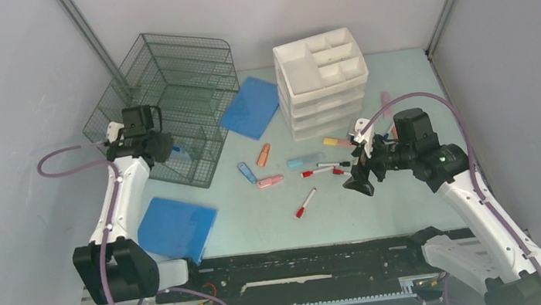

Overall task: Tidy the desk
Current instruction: Pick up the folder from the corner of the board.

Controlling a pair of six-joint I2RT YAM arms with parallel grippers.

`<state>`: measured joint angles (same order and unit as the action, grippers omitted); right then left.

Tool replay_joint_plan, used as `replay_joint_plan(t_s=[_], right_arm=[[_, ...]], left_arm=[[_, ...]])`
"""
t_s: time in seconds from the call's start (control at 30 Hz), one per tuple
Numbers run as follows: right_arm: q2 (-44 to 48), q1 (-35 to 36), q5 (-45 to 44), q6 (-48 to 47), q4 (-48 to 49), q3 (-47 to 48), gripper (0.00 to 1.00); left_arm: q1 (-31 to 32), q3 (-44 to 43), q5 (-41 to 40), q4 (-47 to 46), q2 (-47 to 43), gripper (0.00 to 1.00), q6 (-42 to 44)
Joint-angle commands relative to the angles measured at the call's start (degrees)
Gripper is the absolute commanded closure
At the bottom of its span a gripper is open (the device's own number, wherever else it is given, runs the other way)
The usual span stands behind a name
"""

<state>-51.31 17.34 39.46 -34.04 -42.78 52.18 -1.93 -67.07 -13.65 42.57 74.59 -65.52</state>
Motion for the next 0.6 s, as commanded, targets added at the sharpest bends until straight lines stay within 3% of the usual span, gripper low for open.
replay_joint_plan(t_s=[0.0, 0.43, 0.5, 0.57], right_arm=[[1.06, -0.10, 0.13, -0.83, 1.33, -0.03, 0.00], [1.29, -0.09, 0.39, -0.90, 1.24, 0.04, 0.00], [1.30, -0.09, 0.35, -0.85, 1.22, -0.01, 0.00], [1.39, -0.09, 0.35, -0.87, 1.26, 0.07, 0.00]], left_arm=[[-2.39, -1.65, 5.88, 0.23, 0.62, 0.81, 0.66], [-6.37, -1.60, 13.08, -1.46, 5.33, 0.79, 0.56], [-6.71, -1.98, 13.04, -1.52, 6.52, 0.75, 0.72], [-7.08, -2.18, 13.18, -1.51, 7.31, 0.63, 1.11]])
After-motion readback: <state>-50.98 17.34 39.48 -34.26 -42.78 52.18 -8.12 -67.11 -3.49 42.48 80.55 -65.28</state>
